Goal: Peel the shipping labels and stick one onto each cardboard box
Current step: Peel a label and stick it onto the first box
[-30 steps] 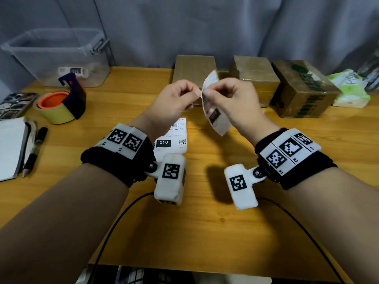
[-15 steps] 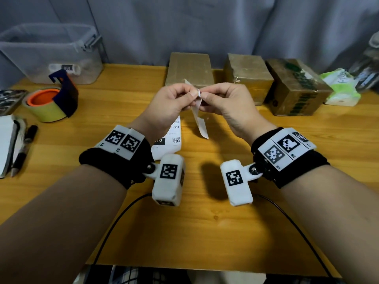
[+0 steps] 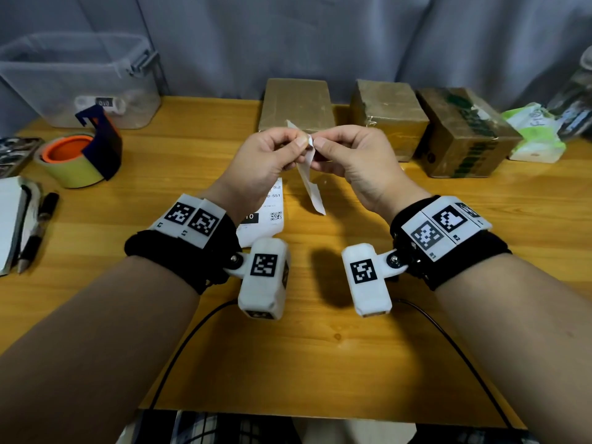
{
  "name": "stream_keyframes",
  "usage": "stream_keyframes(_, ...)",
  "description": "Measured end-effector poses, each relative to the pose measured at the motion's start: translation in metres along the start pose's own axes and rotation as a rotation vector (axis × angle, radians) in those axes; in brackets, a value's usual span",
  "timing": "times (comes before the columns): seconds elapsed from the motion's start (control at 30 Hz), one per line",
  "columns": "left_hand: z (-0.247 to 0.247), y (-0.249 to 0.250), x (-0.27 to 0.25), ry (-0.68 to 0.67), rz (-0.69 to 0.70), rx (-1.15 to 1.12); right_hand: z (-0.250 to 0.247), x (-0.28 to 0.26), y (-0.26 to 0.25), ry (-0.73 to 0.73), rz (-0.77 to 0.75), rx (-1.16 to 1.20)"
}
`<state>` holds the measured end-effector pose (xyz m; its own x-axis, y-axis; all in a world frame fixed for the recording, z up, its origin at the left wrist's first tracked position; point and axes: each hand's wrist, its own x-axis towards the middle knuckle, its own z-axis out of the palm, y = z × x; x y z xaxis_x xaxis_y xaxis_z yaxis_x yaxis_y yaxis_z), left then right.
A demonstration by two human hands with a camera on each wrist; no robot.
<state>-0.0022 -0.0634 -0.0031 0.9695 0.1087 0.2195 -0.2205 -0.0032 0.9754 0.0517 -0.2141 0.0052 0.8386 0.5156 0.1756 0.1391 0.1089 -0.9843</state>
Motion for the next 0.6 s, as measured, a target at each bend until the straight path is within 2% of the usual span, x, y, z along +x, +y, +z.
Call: stream_keyframes(0.6,0.0081,0.0078,-0.0032,0.035,0.027,0.064,0.0011,-0.0052,-0.0038,0.017,-0.08,-0.06)
